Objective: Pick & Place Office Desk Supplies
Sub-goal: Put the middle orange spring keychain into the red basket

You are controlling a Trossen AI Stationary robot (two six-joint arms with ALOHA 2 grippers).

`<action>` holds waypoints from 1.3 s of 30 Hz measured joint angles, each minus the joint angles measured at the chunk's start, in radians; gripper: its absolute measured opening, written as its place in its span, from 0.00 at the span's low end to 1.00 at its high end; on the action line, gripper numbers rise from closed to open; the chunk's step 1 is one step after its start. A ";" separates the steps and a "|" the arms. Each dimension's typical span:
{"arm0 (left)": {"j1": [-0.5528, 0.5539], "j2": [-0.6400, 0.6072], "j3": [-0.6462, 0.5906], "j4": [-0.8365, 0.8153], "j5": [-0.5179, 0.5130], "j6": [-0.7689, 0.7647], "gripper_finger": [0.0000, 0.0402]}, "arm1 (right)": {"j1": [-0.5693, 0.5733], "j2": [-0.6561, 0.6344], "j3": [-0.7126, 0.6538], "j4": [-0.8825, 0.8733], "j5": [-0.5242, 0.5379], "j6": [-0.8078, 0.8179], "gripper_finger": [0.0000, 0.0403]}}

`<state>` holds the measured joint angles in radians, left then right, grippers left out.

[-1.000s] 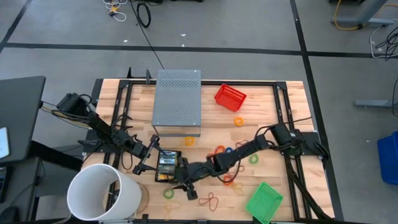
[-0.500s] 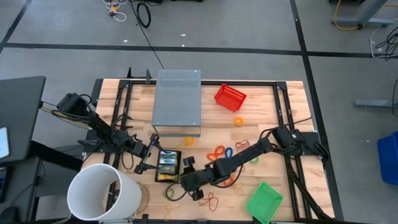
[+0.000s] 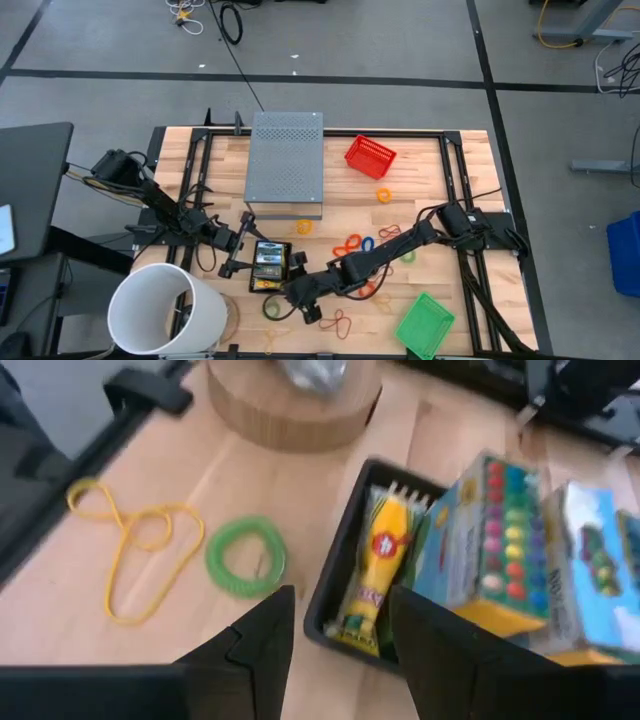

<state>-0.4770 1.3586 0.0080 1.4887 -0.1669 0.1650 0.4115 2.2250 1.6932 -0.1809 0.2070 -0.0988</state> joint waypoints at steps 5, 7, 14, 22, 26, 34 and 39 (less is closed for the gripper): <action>0.000 0.000 0.000 0.000 0.001 0.000 0.84 | 0.004 0.001 0.000 -0.006 0.000 -0.018 0.43; 0.000 0.000 0.000 0.000 0.002 0.000 0.84 | 0.005 0.001 0.000 -0.010 -0.001 -0.020 0.43; 0.000 0.000 0.000 0.000 0.002 0.000 0.84 | 0.004 0.001 0.000 -0.011 -0.010 -0.058 0.43; 0.000 0.000 0.000 0.000 0.002 -0.005 0.84 | -0.001 -0.014 -0.002 -0.136 0.120 -0.090 0.43; 0.000 -0.001 0.000 -0.014 0.002 -0.026 0.84 | -0.004 -0.074 -0.001 -0.273 0.221 0.006 0.43; 0.000 -0.001 0.000 -0.037 -0.009 -0.067 0.84 | -0.034 -0.194 0.000 -0.770 0.158 0.347 0.43; 0.001 -0.001 0.030 -0.132 -0.018 -0.097 0.84 | -0.074 -0.198 -0.041 -0.896 0.062 0.389 0.43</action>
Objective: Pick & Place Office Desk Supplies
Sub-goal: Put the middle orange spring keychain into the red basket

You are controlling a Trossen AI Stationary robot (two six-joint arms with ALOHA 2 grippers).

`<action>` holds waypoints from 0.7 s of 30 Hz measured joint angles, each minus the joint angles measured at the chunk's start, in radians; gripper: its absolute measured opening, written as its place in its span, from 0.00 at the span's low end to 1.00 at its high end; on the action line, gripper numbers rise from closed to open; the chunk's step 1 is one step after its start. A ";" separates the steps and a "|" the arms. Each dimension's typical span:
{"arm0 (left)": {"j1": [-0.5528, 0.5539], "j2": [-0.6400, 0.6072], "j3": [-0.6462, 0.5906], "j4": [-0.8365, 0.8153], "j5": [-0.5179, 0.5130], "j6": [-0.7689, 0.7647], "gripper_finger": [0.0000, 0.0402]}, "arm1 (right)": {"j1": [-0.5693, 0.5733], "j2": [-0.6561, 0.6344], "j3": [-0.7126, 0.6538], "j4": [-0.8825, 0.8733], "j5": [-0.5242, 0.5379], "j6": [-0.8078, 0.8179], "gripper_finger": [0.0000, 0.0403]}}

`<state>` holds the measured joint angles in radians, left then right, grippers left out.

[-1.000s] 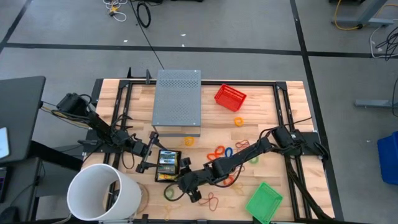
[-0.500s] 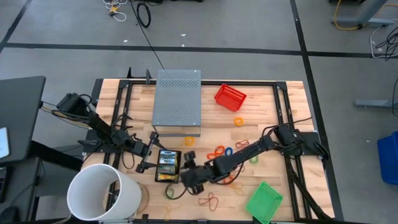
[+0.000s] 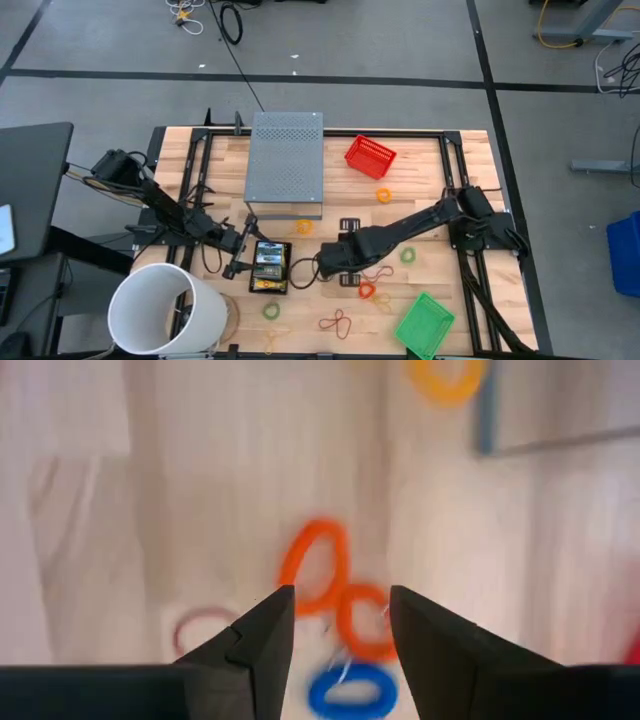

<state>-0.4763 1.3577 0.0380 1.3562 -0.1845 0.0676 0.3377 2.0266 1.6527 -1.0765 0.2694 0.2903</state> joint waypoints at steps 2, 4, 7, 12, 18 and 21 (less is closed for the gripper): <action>0.000 0.000 0.031 -0.064 -0.002 -0.001 0.84 | -0.021 0.000 -0.031 0.002 -0.060 -0.026 0.43; 0.000 0.000 0.056 -0.112 -0.016 0.007 0.84 | -0.048 0.000 -0.060 0.011 -0.088 -0.043 0.43; 0.001 0.000 0.092 -0.164 -0.040 0.034 0.84 | -0.086 -0.004 -0.083 0.024 -0.109 -0.076 0.43; 0.037 0.000 0.129 -0.235 -0.048 0.045 0.84 | -0.118 -0.007 -0.105 0.172 -0.304 -0.140 0.43; 0.068 0.000 0.130 -0.234 -0.041 0.048 0.84 | -0.118 -0.005 -0.162 0.208 -0.323 -0.151 0.43; 0.081 0.000 0.130 -0.219 -0.038 0.058 0.84 | -0.117 -0.003 -0.221 0.255 -0.318 -0.150 0.43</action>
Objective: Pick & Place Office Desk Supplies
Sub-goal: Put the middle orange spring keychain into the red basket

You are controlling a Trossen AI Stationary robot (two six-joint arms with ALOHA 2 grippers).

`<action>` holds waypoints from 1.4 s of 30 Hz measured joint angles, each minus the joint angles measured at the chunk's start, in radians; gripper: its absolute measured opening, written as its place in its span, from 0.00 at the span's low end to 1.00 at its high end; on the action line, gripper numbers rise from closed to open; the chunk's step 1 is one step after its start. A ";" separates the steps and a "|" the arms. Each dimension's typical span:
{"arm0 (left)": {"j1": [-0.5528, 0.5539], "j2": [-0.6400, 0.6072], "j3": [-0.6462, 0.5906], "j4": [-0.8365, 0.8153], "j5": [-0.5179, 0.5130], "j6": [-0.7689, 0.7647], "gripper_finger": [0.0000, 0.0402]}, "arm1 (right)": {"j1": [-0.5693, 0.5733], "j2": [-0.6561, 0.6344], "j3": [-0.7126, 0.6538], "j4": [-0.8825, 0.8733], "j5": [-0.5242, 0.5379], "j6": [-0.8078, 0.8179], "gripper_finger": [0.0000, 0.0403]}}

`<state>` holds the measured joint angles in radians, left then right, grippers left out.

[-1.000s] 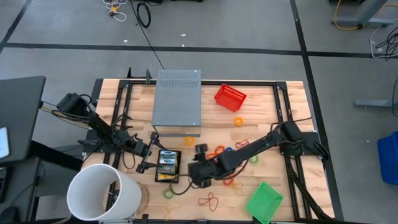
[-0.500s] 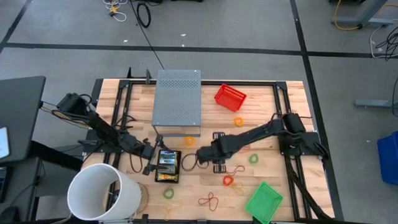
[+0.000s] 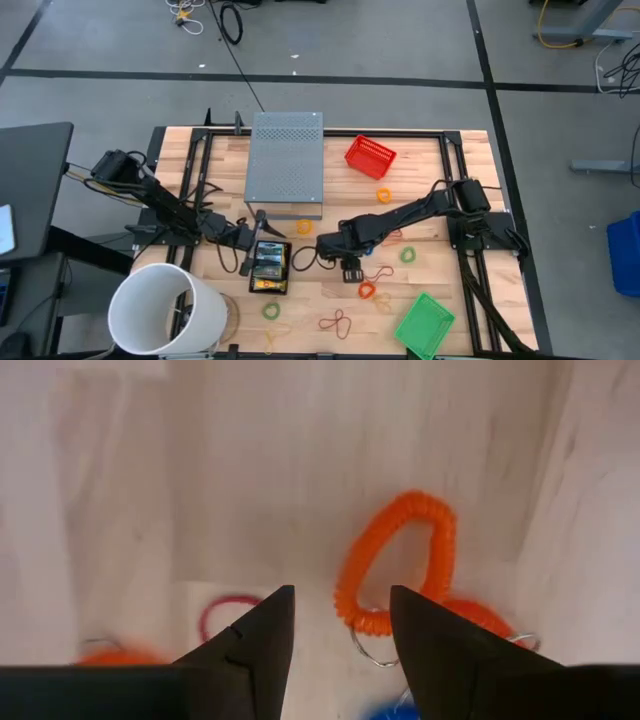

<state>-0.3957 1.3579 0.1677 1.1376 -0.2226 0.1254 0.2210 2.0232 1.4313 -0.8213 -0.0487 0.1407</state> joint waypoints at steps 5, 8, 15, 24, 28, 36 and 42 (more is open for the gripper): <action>0.044 0.000 0.004 0.009 0.055 -0.009 0.84 | -0.012 0.000 -0.077 0.090 0.028 -0.003 0.43; 0.068 0.000 0.013 0.009 0.081 -0.010 0.84 | -0.016 -0.004 -0.100 0.117 0.060 -0.003 0.39; 0.112 0.000 0.035 0.010 0.119 0.004 0.84 | 0.001 -0.006 -0.126 0.146 0.124 -0.007 0.05; 0.165 0.000 0.046 0.010 0.165 -0.003 0.84 | 0.025 -0.023 -0.043 0.035 0.377 0.051 0.01; 0.181 0.000 0.046 0.010 0.185 -0.006 0.84 | 0.001 -0.028 0.006 -0.104 0.511 0.100 0.01; 0.181 0.000 0.047 0.010 0.201 -0.002 0.84 | -0.118 -0.032 0.038 -0.343 0.655 0.134 0.01; 0.181 0.000 0.047 0.009 0.209 0.003 0.84 | -0.247 -0.057 0.039 -0.406 0.740 0.087 0.01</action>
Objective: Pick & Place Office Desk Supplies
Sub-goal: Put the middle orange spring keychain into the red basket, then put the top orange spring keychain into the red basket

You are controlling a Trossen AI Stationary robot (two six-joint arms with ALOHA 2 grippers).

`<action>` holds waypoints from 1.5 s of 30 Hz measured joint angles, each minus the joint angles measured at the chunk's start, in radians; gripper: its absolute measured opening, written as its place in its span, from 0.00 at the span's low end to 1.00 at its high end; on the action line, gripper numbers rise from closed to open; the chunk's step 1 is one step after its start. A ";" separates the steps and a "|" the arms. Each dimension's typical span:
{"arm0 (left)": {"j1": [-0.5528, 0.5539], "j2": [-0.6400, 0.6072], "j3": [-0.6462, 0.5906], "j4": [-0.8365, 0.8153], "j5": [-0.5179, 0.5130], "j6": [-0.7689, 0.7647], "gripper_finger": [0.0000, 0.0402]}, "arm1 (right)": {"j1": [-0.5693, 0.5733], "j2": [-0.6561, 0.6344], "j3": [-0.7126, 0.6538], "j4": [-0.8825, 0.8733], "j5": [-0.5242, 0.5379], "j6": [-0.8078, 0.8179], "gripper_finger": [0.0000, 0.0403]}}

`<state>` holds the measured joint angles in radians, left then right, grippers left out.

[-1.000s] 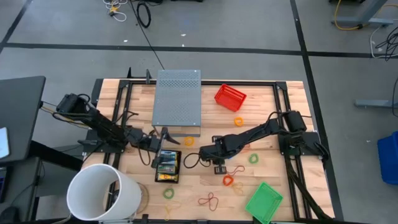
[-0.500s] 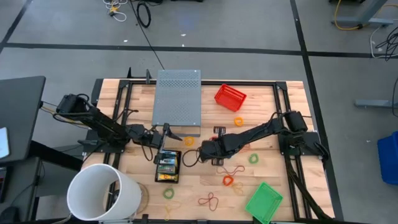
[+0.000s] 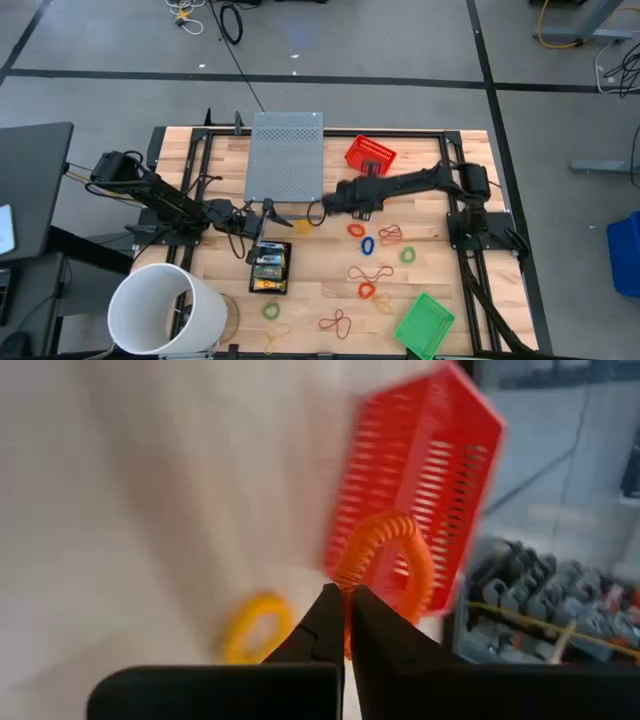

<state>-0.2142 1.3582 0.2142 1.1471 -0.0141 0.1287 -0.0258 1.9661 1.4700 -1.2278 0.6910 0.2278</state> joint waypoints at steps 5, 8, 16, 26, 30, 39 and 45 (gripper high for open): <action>0.000 0.000 0.000 -0.002 0.001 0.000 0.84 | -0.111 -0.033 0.001 0.023 0.005 -0.076 0.01; 0.000 0.000 0.000 -0.006 0.001 0.000 0.84 | -0.187 -0.047 0.000 0.045 -0.010 -0.132 0.01; -0.002 0.000 0.000 -0.017 0.001 -0.002 0.84 | -0.349 -0.046 0.000 0.154 -0.228 -0.276 0.01; -0.002 0.000 0.000 -0.022 0.001 -0.008 0.84 | -0.445 -0.046 0.000 0.178 -0.418 -0.292 0.22; -0.002 0.000 0.000 -0.022 0.001 -0.008 0.84 | -0.443 -0.046 0.000 0.193 -0.416 -0.307 0.32; -0.002 0.000 0.000 -0.028 0.015 -0.005 0.84 | -0.388 -0.087 0.000 0.167 -0.526 -0.292 0.44; -0.002 0.000 0.000 -0.030 0.015 0.001 0.84 | -0.260 -0.139 0.000 0.165 -0.678 -0.275 0.45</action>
<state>-0.2157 1.3582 0.2138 1.1172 0.0010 0.1295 -0.2853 1.8269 1.4704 -1.0633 0.0129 -0.0473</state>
